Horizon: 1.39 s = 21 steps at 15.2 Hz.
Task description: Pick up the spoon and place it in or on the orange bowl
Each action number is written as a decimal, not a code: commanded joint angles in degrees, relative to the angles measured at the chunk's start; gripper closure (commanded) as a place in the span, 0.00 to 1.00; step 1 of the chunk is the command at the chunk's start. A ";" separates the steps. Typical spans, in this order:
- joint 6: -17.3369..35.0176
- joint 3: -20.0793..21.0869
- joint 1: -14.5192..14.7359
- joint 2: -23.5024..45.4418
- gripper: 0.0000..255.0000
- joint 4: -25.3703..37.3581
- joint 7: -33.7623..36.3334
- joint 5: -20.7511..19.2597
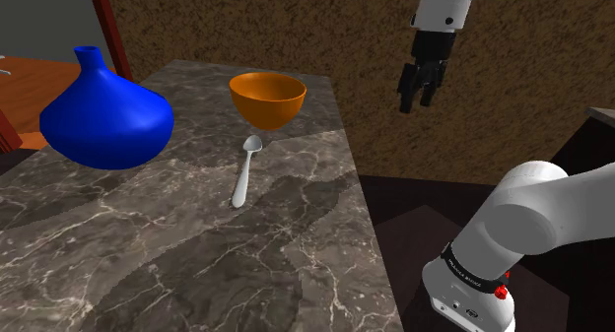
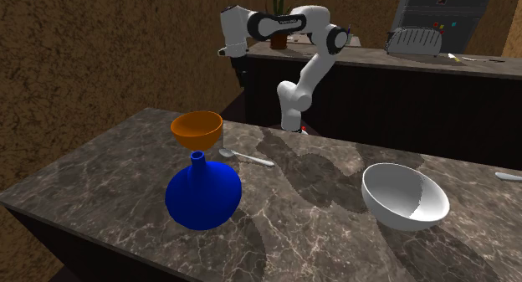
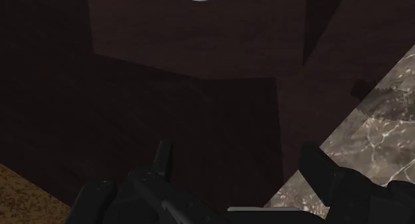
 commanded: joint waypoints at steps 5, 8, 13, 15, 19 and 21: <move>1.52 6.94 0.57 -0.77 0.00 -0.48 10.03 4.14; 3.02 12.25 0.82 0.01 0.00 0.20 17.54 6.95; 5.99 21.29 0.41 3.79 0.00 3.32 30.09 10.38; 7.25 24.99 -0.17 6.11 0.00 5.26 35.17 11.14; 9.65 32.67 -2.19 12.05 0.00 10.30 45.63 11.20; 10.72 36.71 -3.63 15.72 0.00 13.38 51.13 10.33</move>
